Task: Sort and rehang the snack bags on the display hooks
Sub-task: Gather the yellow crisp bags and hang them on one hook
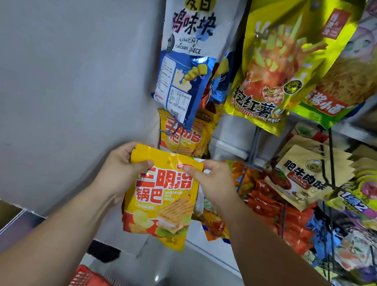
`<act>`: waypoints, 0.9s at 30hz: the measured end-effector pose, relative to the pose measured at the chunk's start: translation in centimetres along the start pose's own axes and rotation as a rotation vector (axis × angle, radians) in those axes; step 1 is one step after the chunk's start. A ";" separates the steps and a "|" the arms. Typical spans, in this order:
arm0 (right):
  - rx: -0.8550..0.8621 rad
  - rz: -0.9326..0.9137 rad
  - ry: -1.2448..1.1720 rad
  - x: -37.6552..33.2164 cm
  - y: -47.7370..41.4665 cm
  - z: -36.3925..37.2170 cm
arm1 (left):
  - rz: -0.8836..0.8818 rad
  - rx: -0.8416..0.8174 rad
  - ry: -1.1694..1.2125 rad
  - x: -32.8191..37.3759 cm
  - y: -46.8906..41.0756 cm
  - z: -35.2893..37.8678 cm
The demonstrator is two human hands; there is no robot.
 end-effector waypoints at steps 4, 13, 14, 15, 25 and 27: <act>-0.022 0.002 0.029 0.4 0.0 -0.3 | -0.033 -0.006 -0.040 -0.2 -0.1 0.1; -0.039 0.072 0.070 2.7 2.2 -6.5 | -0.001 -0.071 -0.199 -1.5 -0.4 1.0; -0.006 0.086 0.072 3.1 2.6 -7.4 | 0.011 -0.091 -0.253 -1.7 -0.5 1.4; 0.030 0.089 0.090 3.2 3.0 -8.3 | 0.026 -0.113 -0.311 -1.8 -0.5 2.0; 0.153 0.000 0.406 2.7 5.4 -12.7 | 0.292 -0.278 -0.769 -1.9 -0.7 8.5; 0.143 -0.017 0.382 2.0 6.0 -13.5 | 0.367 -0.253 -0.844 -1.4 -0.5 9.4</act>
Point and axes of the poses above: each hand's wrist, its own y-axis away from the middle knuckle, its own z-axis out of the palm, x = y × z, the point moved 1 cm from there along -y, towards the middle knuckle, and after that the axes turned 2 degrees about -z, right-handed, at the moved point
